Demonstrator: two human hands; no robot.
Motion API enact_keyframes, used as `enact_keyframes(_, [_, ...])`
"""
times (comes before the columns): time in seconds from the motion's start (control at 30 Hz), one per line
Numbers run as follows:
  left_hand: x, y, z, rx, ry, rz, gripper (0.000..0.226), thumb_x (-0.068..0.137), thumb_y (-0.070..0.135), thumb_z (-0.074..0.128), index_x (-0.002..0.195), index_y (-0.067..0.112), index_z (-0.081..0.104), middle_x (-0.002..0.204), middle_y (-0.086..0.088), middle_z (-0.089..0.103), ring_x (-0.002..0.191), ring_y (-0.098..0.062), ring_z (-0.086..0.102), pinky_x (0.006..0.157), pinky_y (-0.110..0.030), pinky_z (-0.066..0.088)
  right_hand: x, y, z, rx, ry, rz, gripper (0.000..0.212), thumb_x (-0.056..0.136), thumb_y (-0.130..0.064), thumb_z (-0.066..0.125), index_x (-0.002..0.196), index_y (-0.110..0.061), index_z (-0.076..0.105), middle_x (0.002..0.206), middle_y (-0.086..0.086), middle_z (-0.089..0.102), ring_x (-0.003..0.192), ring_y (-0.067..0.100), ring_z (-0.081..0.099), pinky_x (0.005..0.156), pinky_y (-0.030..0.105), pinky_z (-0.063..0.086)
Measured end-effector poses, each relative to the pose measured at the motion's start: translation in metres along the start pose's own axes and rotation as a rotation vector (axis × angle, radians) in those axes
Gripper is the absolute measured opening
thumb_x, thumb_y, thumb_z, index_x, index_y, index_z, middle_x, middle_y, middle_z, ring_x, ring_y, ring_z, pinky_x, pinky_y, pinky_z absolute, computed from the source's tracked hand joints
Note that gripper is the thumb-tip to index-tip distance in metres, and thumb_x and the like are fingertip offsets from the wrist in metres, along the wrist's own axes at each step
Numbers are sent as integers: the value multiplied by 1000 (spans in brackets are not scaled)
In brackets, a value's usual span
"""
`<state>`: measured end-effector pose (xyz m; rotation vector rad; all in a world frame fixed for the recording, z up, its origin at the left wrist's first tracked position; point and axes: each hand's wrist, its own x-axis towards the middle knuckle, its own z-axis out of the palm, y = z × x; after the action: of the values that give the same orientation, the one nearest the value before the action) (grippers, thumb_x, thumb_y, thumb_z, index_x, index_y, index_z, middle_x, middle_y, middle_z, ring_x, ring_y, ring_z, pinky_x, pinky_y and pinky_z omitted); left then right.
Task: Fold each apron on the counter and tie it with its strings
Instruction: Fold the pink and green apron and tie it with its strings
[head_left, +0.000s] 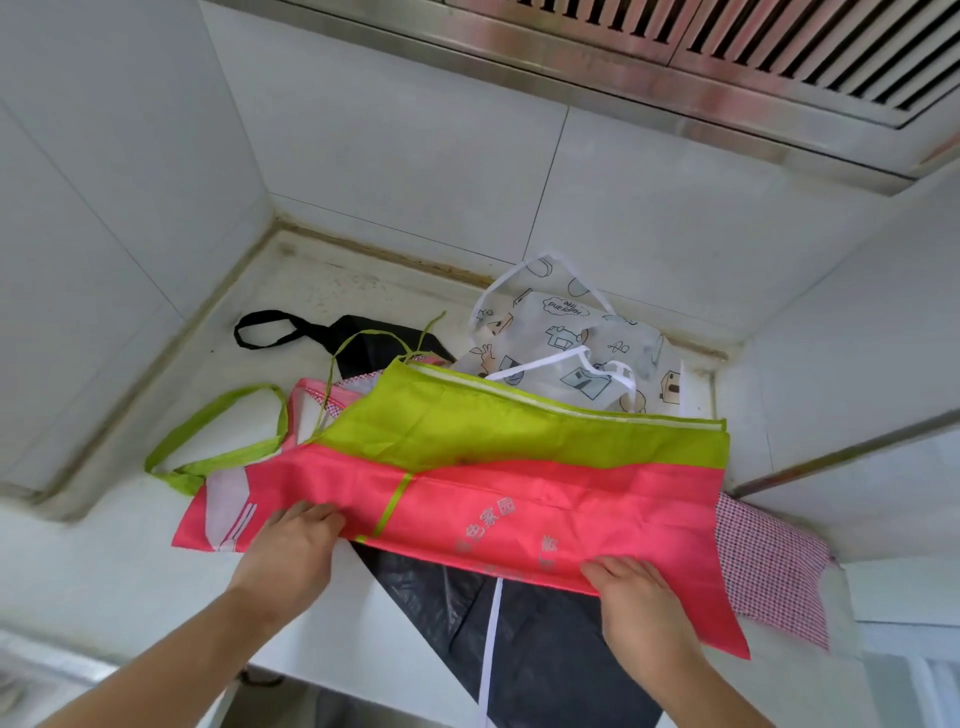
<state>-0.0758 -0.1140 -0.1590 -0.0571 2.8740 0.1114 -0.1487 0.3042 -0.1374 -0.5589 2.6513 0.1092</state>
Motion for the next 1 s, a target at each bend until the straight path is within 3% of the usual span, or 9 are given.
enact_keyframes(0.1, [4,-12,-26,-94,-155,23,10,88,24,61,94,23,70,96,2,75,91,-27,73,77,-38,57,-4,18,-10,70,-154,7,9,92,-27,61,98,-22,67,93,-3,75,89,22,71,82,36,54])
enact_keyframes(0.17, [7,-16,-50,-103,-342,22,21,98,40,55,105,24,66,105,5,71,103,-18,68,85,-32,51,-6,30,-22,155,-271,9,32,98,-46,51,108,-20,67,105,-3,76,101,18,71,86,35,51])
enact_keyframes(0.33, [12,-33,-81,59,-591,34,36,85,41,63,117,25,66,117,4,67,110,-17,65,90,-29,51,-14,54,-43,122,-369,9,32,99,-35,58,128,-25,67,134,-4,67,123,14,62,99,26,43])
enact_keyframes(0.47, [19,-55,-85,79,-575,-40,51,68,23,47,114,28,69,112,5,71,103,-16,69,90,-33,57,-12,74,-49,111,-344,93,44,103,-35,56,146,-28,55,149,-5,56,136,14,52,110,26,38])
enact_keyframes(0.63, [31,-58,-99,209,-404,-217,30,92,22,48,118,23,63,116,2,69,109,-19,69,79,-27,54,-3,90,-62,95,-309,145,47,105,-33,54,151,-27,51,154,-5,52,140,16,50,113,29,38])
enact_keyframes(0.73, [36,-58,-103,271,-238,-389,26,92,16,48,113,21,63,110,-2,69,103,-25,69,77,-27,47,2,92,-66,75,-283,172,38,102,-36,57,139,-30,62,141,-4,61,129,18,58,106,33,46])
enact_keyframes(0.83, [38,-54,-103,358,-176,-419,25,92,12,46,107,23,62,105,0,70,102,-23,67,87,-28,44,7,90,-75,88,-193,197,6,99,-34,60,100,-34,66,103,-10,68,102,16,67,88,35,53])
enact_keyframes(0.87, [39,-53,-101,357,-170,-419,24,91,12,45,104,23,62,102,1,70,101,-23,67,88,-29,44,9,89,-79,93,-135,215,9,99,-32,60,91,-36,62,94,-12,66,93,14,66,84,37,54])
enact_keyframes(1.0, [42,-44,-95,328,-178,-400,17,93,25,43,98,24,60,104,1,70,106,-21,65,96,-32,43,19,86,-88,99,47,247,13,102,-26,58,92,-34,61,79,-13,61,79,10,61,73,33,52])
